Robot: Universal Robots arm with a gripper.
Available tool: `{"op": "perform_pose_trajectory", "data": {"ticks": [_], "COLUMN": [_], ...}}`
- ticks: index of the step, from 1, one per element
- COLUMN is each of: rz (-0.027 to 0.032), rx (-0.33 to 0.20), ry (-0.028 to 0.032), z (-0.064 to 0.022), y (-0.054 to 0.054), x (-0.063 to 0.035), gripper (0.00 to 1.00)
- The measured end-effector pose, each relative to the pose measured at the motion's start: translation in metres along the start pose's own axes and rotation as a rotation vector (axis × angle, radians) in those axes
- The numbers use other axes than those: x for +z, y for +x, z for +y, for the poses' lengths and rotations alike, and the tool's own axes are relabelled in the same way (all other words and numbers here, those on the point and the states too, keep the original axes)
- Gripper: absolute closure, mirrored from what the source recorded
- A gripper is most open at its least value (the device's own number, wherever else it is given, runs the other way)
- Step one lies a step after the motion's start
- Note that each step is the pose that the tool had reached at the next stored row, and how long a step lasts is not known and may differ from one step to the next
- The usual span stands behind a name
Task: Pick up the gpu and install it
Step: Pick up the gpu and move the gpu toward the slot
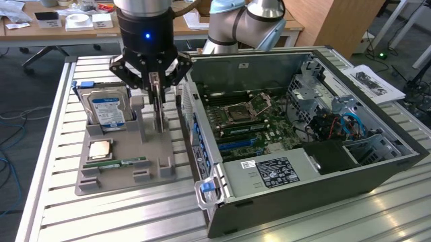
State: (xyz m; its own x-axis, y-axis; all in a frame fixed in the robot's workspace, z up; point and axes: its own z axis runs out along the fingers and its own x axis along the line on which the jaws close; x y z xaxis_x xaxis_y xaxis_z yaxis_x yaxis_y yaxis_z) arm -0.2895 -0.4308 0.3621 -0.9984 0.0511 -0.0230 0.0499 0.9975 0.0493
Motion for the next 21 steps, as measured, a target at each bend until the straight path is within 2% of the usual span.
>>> {"op": "perform_pose_trajectory", "data": {"ticks": [5,21], "rz": [0.0000,0.0001], "rx": [0.000,0.000], "ry": [0.0000,0.0001], "z": [0.0008,0.0025], "y": [0.000,-0.001], "x": [-0.0170,-0.0504], "gripper": [0.73,0.73]}}
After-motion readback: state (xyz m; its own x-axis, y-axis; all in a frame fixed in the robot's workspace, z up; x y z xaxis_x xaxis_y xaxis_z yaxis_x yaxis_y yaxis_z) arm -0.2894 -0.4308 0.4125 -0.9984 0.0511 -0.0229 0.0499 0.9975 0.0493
